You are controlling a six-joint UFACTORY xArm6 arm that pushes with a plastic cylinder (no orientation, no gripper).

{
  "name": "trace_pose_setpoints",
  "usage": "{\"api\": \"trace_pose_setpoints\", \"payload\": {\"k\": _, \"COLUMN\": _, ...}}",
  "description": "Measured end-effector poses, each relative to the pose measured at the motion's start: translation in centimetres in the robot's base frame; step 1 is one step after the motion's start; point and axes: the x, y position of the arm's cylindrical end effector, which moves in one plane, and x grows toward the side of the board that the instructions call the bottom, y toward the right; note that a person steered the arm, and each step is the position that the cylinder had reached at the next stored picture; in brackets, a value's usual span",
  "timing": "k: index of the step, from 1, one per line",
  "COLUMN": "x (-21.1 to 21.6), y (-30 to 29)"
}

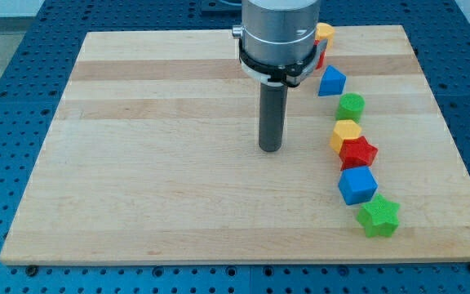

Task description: Point your arm closer to the green star

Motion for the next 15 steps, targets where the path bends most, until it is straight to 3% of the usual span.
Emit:
{"api": "trace_pose_setpoints", "payload": {"k": 2, "x": 1.3, "y": -0.3}}
{"api": "trace_pose_setpoints", "payload": {"k": 4, "x": 11.6, "y": -3.7}}
{"api": "trace_pose_setpoints", "payload": {"k": 6, "x": 15.5, "y": -1.5}}
{"api": "trace_pose_setpoints", "payload": {"k": 15, "x": 15.6, "y": 8.1}}
